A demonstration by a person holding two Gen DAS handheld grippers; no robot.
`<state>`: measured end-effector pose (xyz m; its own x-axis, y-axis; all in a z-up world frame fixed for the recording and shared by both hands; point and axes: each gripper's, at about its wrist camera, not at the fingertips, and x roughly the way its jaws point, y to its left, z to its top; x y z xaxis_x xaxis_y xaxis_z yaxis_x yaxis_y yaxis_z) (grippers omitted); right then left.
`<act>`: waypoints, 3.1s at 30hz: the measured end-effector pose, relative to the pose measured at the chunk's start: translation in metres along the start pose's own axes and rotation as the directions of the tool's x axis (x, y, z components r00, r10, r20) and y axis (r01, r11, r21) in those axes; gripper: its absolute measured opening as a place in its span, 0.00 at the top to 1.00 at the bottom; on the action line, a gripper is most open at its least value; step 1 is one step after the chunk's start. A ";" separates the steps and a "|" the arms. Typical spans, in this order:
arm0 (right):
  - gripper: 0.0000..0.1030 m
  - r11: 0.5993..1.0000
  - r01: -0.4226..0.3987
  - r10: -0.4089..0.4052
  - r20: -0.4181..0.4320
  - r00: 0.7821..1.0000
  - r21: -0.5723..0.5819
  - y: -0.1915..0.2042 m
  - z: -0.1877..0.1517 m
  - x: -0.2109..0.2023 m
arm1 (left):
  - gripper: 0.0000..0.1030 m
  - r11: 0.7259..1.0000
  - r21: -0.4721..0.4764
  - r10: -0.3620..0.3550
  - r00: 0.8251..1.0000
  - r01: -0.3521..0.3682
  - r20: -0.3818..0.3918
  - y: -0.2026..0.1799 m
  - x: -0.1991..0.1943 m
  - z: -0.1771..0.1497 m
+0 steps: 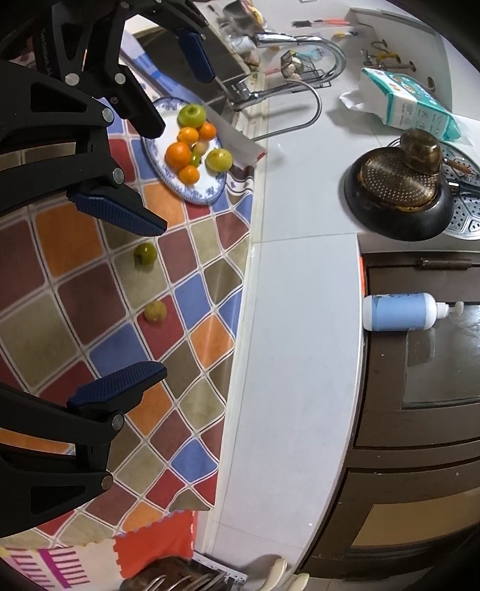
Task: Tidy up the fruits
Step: 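Grasp a small green fruit with the left tool while the right tool grasps a brown pear, then carry the green fruit and brown pear over the plate with both tools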
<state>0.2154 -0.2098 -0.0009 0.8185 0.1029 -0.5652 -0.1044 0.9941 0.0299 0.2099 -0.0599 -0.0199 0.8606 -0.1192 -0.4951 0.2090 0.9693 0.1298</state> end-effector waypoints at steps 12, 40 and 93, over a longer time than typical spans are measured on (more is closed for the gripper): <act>0.32 0.998 -0.040 0.035 -0.088 0.996 -0.052 -0.023 -0.005 0.056 | 0.12 0.998 0.038 -0.047 0.996 0.050 -0.082 -0.022 0.057 -0.006; 0.50 0.989 -0.127 0.104 -0.259 0.960 -0.073 -0.034 -0.020 0.161 | 0.49 0.978 0.051 -0.180 0.946 0.200 -0.271 -0.036 0.158 -0.019; 0.72 0.988 -0.146 0.140 -0.111 0.984 -0.049 0.013 -0.011 0.041 | 0.73 0.989 -0.026 -0.144 0.987 0.143 -0.074 0.003 0.023 -0.004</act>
<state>0.2420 -0.1932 -0.0327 0.7284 0.2362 -0.6431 -0.2501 0.9656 0.0714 0.2288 -0.0591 -0.0347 0.7846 -0.2417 -0.5710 0.3175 0.9476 0.0351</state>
